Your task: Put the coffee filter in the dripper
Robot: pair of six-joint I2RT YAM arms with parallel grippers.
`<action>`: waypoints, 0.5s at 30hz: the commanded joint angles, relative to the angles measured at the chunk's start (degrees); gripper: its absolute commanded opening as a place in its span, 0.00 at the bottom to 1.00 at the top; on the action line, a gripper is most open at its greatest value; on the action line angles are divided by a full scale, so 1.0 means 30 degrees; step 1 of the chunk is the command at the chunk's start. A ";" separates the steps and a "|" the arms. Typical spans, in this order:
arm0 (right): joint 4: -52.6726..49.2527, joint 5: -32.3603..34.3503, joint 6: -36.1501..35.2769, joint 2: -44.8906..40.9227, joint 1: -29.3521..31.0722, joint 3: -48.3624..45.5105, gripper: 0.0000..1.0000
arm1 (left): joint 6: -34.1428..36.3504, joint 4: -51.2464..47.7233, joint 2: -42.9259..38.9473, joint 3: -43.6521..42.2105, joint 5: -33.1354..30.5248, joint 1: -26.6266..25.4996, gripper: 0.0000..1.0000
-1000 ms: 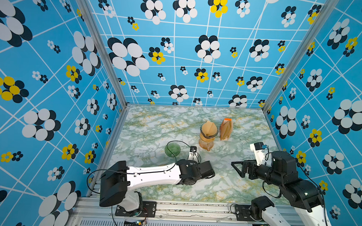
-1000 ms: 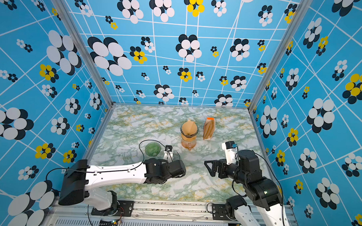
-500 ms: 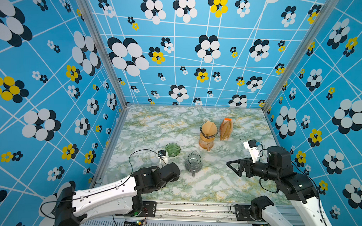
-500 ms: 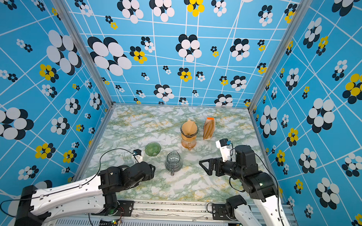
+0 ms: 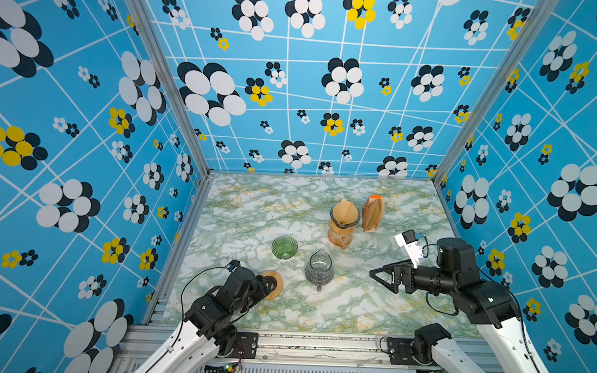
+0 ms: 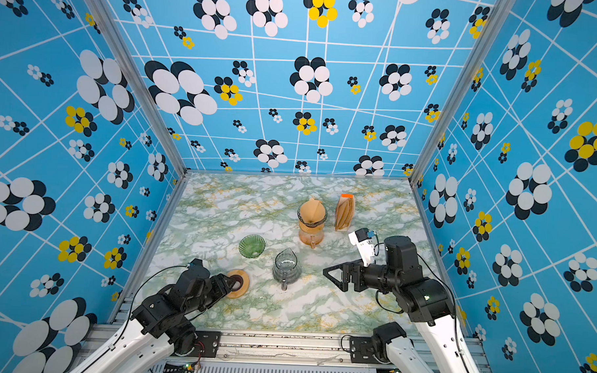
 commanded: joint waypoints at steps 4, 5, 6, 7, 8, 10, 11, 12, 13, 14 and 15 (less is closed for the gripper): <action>-0.0913 0.0718 -0.0459 -0.0507 0.0124 0.0182 0.99 | 0.1108 -0.1051 0.1623 0.0616 0.0838 0.0570 0.63; -0.0954 0.0790 -0.0456 -0.0557 0.0124 0.0168 0.99 | 0.1231 -0.1622 0.1803 0.0848 0.0570 0.0631 0.63; -0.1008 0.0884 -0.0485 -0.0599 0.0124 0.0183 0.99 | 0.1408 -0.2054 0.1999 0.1086 0.0465 0.0747 0.63; -0.1057 0.1022 -0.0483 -0.0631 0.0109 0.0185 0.99 | 0.1617 -0.2576 0.2243 0.1349 0.0410 0.0942 0.63; -0.1056 0.1096 -0.0498 -0.0660 0.0125 0.0181 0.99 | 0.1781 -0.2966 0.2434 0.1491 0.0405 0.1163 0.63; -0.1025 0.1148 -0.0460 -0.0665 0.0116 0.0175 0.99 | 0.1750 -0.2573 0.2609 0.1393 0.0725 0.1282 0.63; -0.1025 0.1199 -0.0442 -0.0661 0.0124 0.0154 0.99 | 0.1735 -0.2284 0.2674 0.1278 0.1068 0.1441 0.64; -0.1053 0.1245 -0.0417 -0.0660 0.0124 0.0161 0.99 | 0.1677 -0.2084 0.2736 0.1146 0.1289 0.1587 0.64; -0.1050 0.1289 -0.0392 -0.0690 0.0125 0.0130 0.99 | 0.1676 -0.1800 0.2781 0.0999 0.1551 0.1767 0.64; -0.1037 0.1348 -0.0385 -0.0734 0.0124 0.0082 0.99 | 0.1679 -0.1506 0.2850 0.0875 0.1817 0.1952 0.64; -0.1021 0.1460 -0.0312 -0.0771 0.0124 0.0074 0.99 | 0.1718 -0.1279 0.2919 0.0789 0.1992 0.2121 0.64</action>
